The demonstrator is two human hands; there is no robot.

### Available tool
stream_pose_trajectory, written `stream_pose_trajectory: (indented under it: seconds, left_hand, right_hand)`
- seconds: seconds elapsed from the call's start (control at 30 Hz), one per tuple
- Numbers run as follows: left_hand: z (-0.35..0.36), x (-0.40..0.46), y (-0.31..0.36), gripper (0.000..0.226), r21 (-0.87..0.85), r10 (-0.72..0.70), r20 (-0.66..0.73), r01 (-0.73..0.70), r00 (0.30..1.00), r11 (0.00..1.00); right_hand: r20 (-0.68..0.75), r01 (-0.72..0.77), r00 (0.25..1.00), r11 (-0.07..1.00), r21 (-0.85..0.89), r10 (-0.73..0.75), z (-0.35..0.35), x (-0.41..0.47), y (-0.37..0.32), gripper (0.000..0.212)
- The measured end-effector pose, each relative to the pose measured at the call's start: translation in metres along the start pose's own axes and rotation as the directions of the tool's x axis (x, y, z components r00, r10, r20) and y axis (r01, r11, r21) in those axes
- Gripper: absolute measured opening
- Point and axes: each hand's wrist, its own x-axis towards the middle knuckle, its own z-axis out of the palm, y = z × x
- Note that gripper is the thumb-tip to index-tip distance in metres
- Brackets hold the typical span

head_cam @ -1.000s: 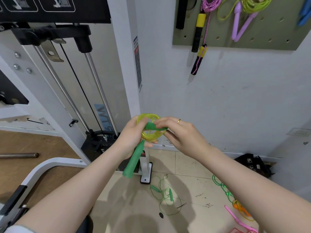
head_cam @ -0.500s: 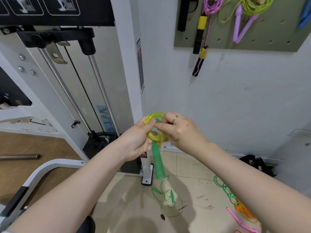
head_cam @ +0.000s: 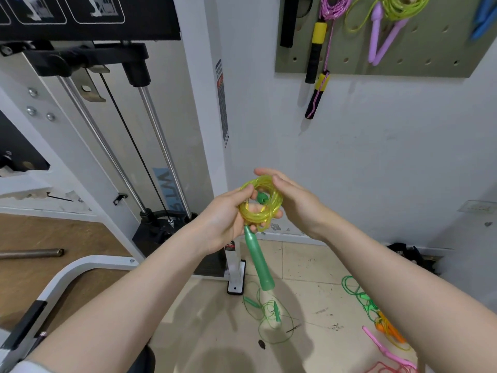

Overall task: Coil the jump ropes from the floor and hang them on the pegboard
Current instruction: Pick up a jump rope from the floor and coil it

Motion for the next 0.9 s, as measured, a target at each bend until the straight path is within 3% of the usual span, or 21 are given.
stream_pose_trajectory:
  seconds: [0.1,0.23,0.33,0.4,0.47,0.53,0.57,0.63,0.67,0.73,0.8,0.9]
  left_hand:
    - [0.003,0.000,0.001,0.024,0.034,0.005,0.008,-0.006,1.000,0.999]
    - [0.006,-0.001,-0.001,0.021,0.057,0.027,0.009,-0.027,1.000,0.998]
    - [0.006,0.001,0.000,0.021,0.012,0.058,0.051,-0.059,0.997,0.998]
    - [0.006,0.002,0.001,0.021,-0.025,0.097,0.064,-0.095,0.993,0.995]
    - [0.008,0.004,0.000,0.020,-0.033,0.125,0.051,-0.124,0.991,0.992]
    - [0.008,0.007,-0.005,0.018,0.012,0.147,0.011,-0.147,0.989,0.989]
    - [0.007,0.010,-0.007,0.018,0.057,0.159,-0.029,-0.157,0.987,0.986]
    - [0.003,0.015,-0.009,0.018,0.190,0.206,-0.144,-0.177,0.968,0.966]
    - [-0.001,0.016,-0.007,0.018,0.265,0.246,-0.192,-0.191,0.950,0.945]
    - [-0.008,0.019,0.002,0.018,0.376,0.309,-0.215,-0.214,0.926,0.902]
    - [-0.010,0.019,0.010,0.017,0.437,0.311,-0.171,-0.211,0.935,0.874]
    - [-0.005,0.024,0.014,0.022,0.569,0.317,-0.087,-0.214,0.944,0.794]
  right_hand:
    - [-0.025,0.046,0.998,0.994,-0.094,-0.049,0.006,-0.005,0.007,0.049]
    - [-0.108,0.003,0.993,0.933,-0.359,-0.045,0.006,-0.011,0.004,0.066]
    - [-0.207,-0.082,0.978,0.941,-0.329,0.013,-0.001,-0.010,-0.002,0.084]
    - [-0.244,-0.150,0.967,0.930,-0.335,0.068,-0.005,-0.008,-0.004,0.080]
    - [-0.285,-0.225,0.954,0.858,-0.462,0.097,-0.006,-0.005,-0.002,0.072]
    - [-0.305,-0.350,0.930,0.751,-0.560,0.206,-0.007,-0.003,0.003,0.068]
    - [-0.276,-0.437,0.899,0.719,-0.541,0.339,-0.008,-0.004,0.007,0.067]
    - [-0.106,-0.588,0.778,0.659,-0.468,0.619,-0.010,-0.009,0.012,0.066]
    - [-0.025,-0.608,0.751,0.677,-0.415,0.660,-0.012,-0.011,0.014,0.061]
    - [-0.022,-0.533,0.840,0.819,-0.212,0.541,-0.018,-0.008,0.014,0.041]
    - [-0.155,-0.317,0.940,0.946,-0.070,0.303,-0.023,0.001,0.007,0.030]
    - [-0.161,-0.072,0.985,0.996,-0.049,0.063,-0.020,0.011,-0.007,0.032]
